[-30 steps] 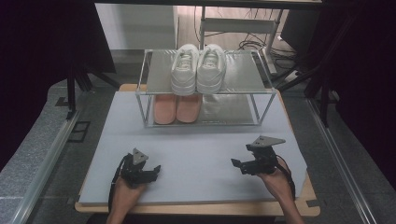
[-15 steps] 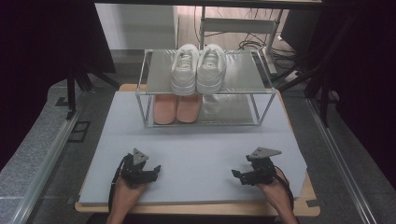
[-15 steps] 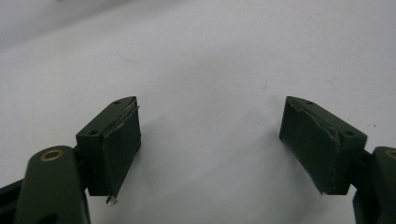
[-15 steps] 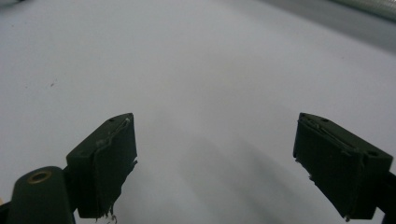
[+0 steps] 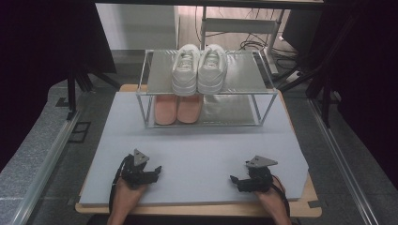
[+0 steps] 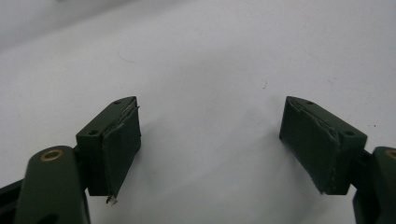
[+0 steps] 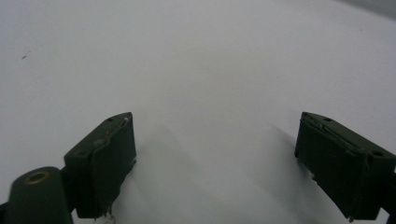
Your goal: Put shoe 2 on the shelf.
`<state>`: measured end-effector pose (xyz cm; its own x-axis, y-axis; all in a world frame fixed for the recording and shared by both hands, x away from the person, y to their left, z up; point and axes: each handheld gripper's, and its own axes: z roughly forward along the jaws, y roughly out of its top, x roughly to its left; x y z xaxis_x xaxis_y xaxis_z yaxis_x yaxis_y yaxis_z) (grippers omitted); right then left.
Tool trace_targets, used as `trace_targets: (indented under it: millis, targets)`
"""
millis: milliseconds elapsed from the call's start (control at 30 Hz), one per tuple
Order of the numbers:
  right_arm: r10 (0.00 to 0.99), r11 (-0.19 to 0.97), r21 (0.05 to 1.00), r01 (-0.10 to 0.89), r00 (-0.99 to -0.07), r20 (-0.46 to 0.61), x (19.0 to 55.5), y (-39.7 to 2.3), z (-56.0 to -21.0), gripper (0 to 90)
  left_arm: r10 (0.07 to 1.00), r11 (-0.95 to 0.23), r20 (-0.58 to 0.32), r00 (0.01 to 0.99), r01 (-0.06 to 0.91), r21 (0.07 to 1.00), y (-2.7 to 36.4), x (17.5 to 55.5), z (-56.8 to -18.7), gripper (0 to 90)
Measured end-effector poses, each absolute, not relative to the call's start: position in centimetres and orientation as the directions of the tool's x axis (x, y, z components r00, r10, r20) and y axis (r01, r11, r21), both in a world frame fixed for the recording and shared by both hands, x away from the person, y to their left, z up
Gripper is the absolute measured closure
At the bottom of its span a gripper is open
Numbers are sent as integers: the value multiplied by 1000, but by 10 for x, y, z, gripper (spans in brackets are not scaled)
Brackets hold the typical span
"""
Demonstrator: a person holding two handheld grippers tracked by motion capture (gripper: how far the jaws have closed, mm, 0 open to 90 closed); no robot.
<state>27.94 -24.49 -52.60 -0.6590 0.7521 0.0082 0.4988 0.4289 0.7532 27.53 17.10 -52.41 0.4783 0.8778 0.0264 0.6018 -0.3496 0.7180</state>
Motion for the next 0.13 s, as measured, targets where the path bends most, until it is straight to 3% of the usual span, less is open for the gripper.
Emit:
trace_targets:
  millis: [133]
  targets:
    - [767,402,773,491,-642,10,276,-246,-529,122,878,-347,21,478,605,717,171,276,-524,204]
